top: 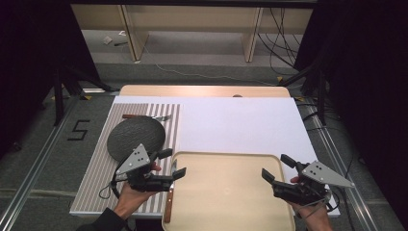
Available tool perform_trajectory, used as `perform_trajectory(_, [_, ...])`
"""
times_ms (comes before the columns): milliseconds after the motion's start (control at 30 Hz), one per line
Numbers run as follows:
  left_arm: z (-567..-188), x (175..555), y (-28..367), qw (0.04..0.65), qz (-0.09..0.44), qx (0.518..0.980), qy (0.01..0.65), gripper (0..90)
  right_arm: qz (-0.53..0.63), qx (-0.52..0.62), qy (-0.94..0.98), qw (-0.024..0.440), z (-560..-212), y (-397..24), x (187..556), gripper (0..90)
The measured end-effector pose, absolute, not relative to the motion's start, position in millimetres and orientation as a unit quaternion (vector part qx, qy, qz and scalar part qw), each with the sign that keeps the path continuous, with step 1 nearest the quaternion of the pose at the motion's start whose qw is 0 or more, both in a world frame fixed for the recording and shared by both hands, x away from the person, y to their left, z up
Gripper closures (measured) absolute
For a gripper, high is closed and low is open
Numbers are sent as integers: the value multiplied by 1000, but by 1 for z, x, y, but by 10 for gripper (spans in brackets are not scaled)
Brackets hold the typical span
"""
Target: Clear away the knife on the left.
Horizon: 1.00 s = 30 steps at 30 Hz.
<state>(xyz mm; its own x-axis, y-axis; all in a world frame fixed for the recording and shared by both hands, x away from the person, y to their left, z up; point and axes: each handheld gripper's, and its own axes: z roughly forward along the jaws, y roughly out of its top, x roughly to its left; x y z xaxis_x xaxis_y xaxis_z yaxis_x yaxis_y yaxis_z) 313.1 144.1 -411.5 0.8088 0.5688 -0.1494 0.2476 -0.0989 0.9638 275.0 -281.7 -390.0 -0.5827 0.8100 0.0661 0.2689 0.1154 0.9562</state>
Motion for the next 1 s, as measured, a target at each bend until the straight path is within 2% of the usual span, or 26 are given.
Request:
perform_trajectory(167, [-413, 308, 143, 605, 131, 733, 282, 190, 545, 383, 703, 249, -390, -281, 275, 199])
perform_trajectory(300, [-413, 307, 148, 602, 110, 738, 285, 177, 549, 380, 702, 248, -390, -282, 274, 198])
perform_trajectory(733, [-412, 298, 160, 601, 124, 730, 302, 164, 560, 374, 699, 238, -389, -281, 272, 194])
perform_trajectory(1000, [-414, 299, 157, 591, 113, 739, 302, 158, 563, 375, 698, 235, -389, -281, 272, 193])
